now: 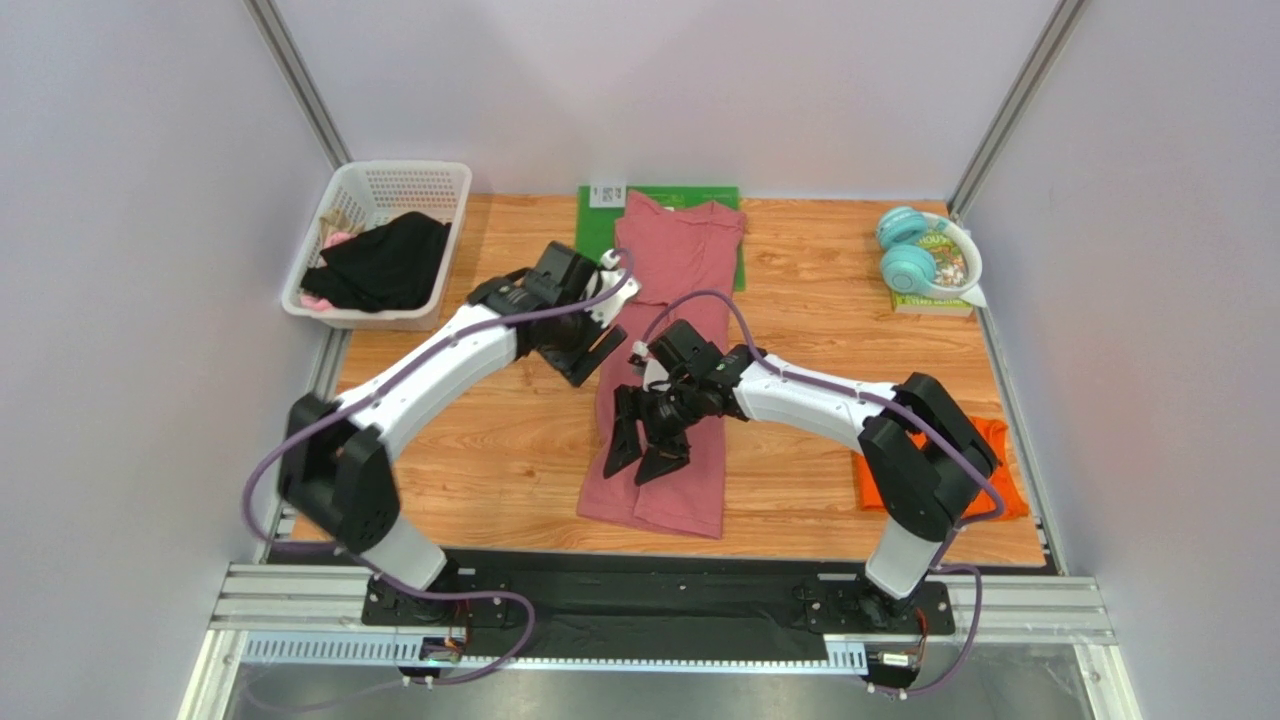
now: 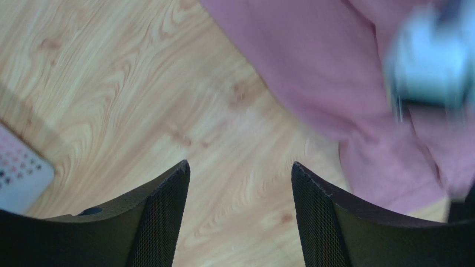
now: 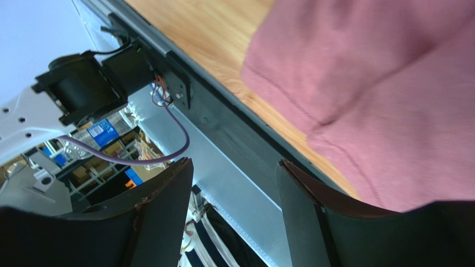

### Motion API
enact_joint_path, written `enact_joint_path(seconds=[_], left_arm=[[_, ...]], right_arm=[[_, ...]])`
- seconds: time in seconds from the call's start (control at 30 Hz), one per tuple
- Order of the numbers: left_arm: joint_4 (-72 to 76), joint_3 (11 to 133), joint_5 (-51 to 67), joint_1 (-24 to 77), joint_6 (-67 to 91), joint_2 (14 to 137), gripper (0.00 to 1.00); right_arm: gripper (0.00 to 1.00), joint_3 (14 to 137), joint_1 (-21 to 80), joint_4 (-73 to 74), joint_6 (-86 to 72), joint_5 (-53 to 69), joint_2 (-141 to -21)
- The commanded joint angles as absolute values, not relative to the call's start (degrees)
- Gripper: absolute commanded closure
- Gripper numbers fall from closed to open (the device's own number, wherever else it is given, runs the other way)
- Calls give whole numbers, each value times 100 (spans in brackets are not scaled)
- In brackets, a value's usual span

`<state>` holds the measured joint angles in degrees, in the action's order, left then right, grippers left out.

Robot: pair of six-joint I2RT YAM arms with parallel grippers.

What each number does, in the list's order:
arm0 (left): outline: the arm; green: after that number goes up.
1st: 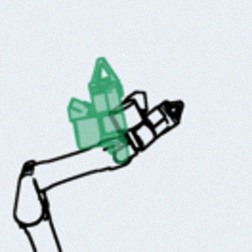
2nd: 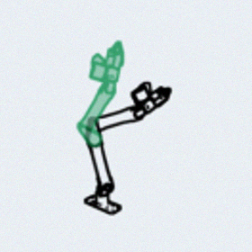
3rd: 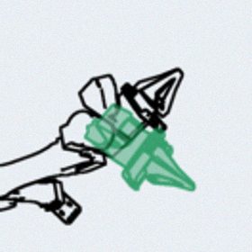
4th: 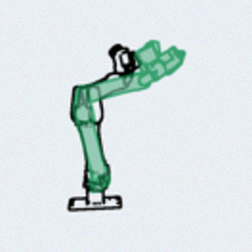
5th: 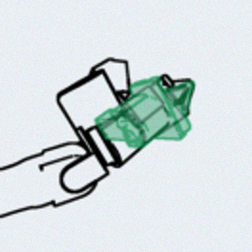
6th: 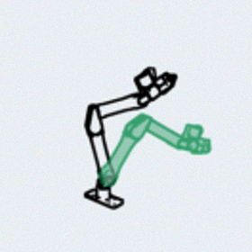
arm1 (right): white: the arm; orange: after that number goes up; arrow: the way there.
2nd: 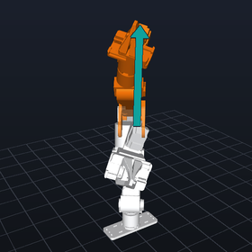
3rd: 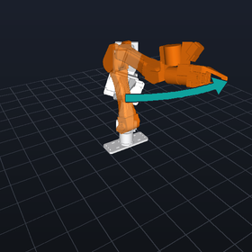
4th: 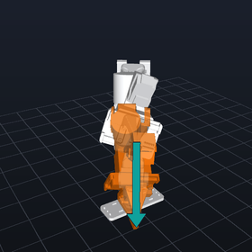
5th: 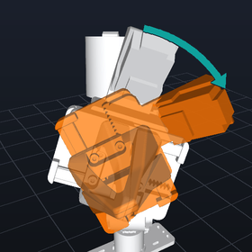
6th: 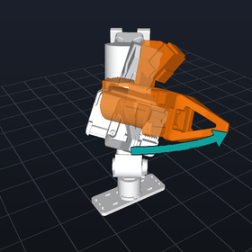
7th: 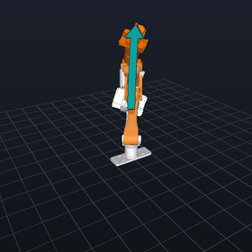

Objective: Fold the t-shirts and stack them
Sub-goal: Rotate the tshirt 90 degrees

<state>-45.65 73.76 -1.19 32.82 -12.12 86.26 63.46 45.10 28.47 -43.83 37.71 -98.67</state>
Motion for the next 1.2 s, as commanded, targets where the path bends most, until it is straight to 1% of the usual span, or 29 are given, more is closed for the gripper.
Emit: enact_joint_path(seconds=[0.0,0.13,0.23,0.3,0.43,0.47,0.57,0.67,0.83,1.17], left_arm=[[-4026,8208,-26,3261,-1204,9963,27],[-3937,8866,342,3068,-1143,10695,27],[-4104,9349,860,2831,-1002,11205,27],[-4174,9535,888,2786,-993,11503,27],[-4140,9685,1107,2769,-905,11689,27],[-4131,9712,1142,2769,-888,11768,27],[-4148,9826,1099,2769,-870,11952,28],[-4157,9923,1055,2786,-888,12058,28],[-4175,9905,783,2926,-967,12085,28],[-4228,9817,598,3015,-1160,12199,27]], right_arm=[[38,6723,4895,2768,-4579,3674,-9809],[38,6864,5176,3005,-4474,3481,-9826],[39,6970,5361,3497,-4184,3069,-9817],[40,6979,5431,3849,-4026,2682,-9817],[41,6900,5624,4227,-3832,1944,-9738],[41,6908,5668,4410,-3789,1533,-9730],[41,6934,5783,4570,-3674,925,-9800],[42,6978,5845,4605,-3621,608,-10001],[43,7215,5906,4588,-3595,484,-10353],[44,8367,6222,4922,-3349,334,-10837]])
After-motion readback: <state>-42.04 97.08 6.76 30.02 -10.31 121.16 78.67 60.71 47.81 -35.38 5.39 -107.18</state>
